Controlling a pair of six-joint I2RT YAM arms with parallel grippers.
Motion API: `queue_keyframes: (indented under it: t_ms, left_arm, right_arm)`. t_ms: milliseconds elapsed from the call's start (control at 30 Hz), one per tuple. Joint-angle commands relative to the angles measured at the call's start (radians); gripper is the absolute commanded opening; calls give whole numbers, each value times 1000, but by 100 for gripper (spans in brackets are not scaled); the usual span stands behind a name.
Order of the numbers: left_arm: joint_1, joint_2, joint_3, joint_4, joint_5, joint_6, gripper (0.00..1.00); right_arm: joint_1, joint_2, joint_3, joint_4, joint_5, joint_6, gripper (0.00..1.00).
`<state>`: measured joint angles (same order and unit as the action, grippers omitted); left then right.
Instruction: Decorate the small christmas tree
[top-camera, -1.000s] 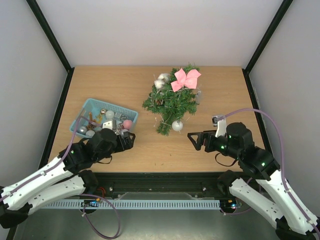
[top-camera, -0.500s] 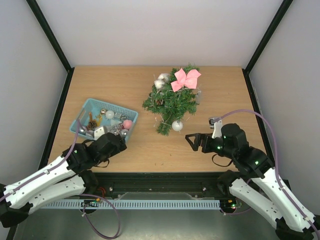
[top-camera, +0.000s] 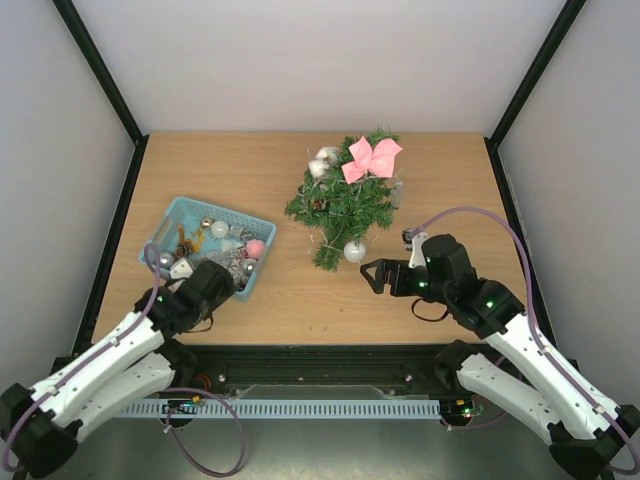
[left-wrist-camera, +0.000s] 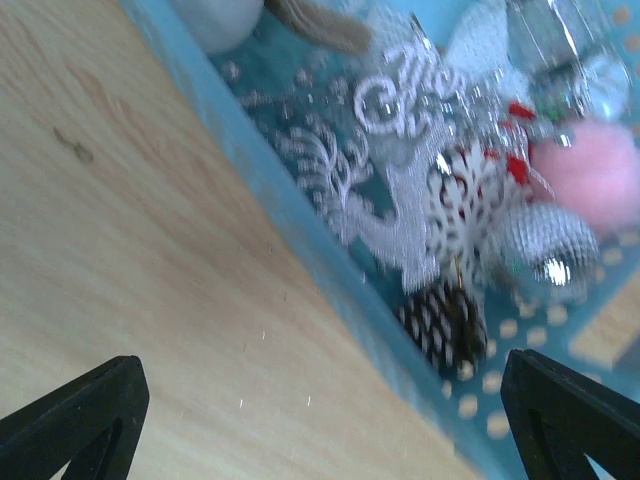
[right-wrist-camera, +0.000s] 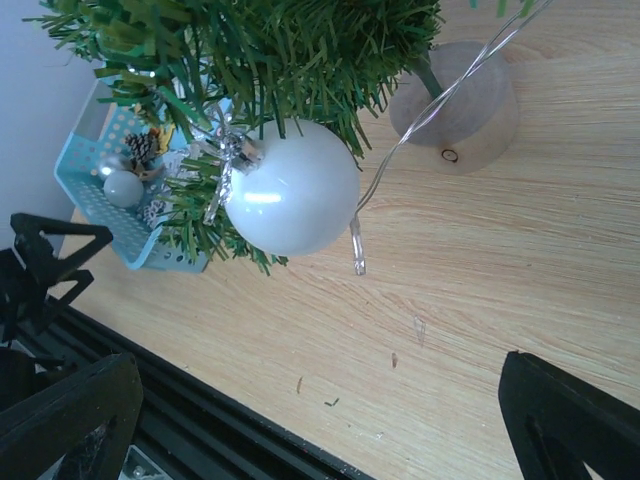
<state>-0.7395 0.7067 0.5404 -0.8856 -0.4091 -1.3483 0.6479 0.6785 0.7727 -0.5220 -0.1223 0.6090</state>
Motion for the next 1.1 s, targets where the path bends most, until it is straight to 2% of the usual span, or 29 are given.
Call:
queue_keyframes:
  t_ms: [0, 133, 267, 500, 667, 867, 967, 1067]
  left_arm:
    - [214, 99, -18, 244, 126, 224, 99]
    - [365, 233, -15, 396, 212, 352, 97]
    - [426, 345, 9, 539, 249, 401, 89]
    - [454, 543, 93, 715, 280, 413, 88]
    - [486, 695, 171, 860, 320, 420, 89]
    - [509, 847, 277, 1017, 395, 467, 92]
    - [511, 876, 326, 1020, 443, 492, 94]
    - [509, 825, 311, 1027, 494, 498, 99]
  right_arm:
    - [-4, 5, -4, 31, 37, 9, 98]
    - [-4, -18, -15, 10, 105, 50, 95]
    - [-3, -53, -13, -32, 194, 90, 91]
    - [-4, -103, -16, -77, 307, 143, 92]
    - [-4, -50, -24, -42, 340, 147, 93]
    - [-4, -3, -5, -15, 464, 161, 95]
    - [-4, 8, 23, -35, 538, 170, 95]
    - [-4, -15, 51, -74, 621, 187, 96]
